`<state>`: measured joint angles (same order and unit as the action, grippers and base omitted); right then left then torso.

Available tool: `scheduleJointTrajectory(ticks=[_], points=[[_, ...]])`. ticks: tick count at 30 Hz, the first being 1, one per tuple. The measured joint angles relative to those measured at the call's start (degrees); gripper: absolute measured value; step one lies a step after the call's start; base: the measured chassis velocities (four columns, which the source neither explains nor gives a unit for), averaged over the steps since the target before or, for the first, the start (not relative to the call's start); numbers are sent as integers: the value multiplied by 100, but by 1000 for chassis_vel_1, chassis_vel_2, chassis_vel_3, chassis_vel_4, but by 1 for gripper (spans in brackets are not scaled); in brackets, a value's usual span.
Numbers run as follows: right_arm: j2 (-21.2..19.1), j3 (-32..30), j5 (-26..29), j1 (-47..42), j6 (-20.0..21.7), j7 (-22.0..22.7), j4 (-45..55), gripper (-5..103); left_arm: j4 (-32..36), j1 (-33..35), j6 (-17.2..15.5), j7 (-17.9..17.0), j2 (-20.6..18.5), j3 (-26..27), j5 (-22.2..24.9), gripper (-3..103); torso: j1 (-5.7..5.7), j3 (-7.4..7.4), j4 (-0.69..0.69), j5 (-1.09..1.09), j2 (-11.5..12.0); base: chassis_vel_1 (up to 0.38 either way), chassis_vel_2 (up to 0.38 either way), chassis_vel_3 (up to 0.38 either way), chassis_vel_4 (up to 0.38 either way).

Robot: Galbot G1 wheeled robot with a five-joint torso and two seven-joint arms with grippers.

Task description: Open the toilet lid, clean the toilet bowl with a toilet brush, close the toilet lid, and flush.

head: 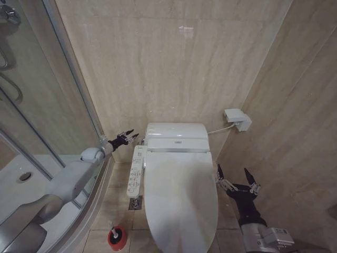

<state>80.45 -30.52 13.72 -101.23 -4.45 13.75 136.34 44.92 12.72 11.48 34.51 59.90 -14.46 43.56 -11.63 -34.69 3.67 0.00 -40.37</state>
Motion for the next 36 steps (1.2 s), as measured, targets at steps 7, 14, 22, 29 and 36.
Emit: scheduleJointTrajectory(ticks=[7,14,22,29,36], points=[[0,0,0,0,0,0,0,100,-325,-25,137,93,83,-23,-149,32,0,0,0,0,0,0,0,0,0],[0,0,0,0,0,0,0,100,-477,73,210,195,127,-7,-252,5,0,0,-1,0,0,0,0,0,0],[0,0,0,0,0,0,0,100,-482,78,224,223,152,21,-256,0,0,0,0,0,0,0,0,0,0],[0,0,0,0,0,0,0,100,-433,78,244,325,137,21,-241,0,-1,0,0,0,0,-43,59,57,-60],[0,0,0,0,0,0,0,100,-366,142,333,433,169,13,-242,0,-2,-1,-3,0,0,-40,48,42,-40]])
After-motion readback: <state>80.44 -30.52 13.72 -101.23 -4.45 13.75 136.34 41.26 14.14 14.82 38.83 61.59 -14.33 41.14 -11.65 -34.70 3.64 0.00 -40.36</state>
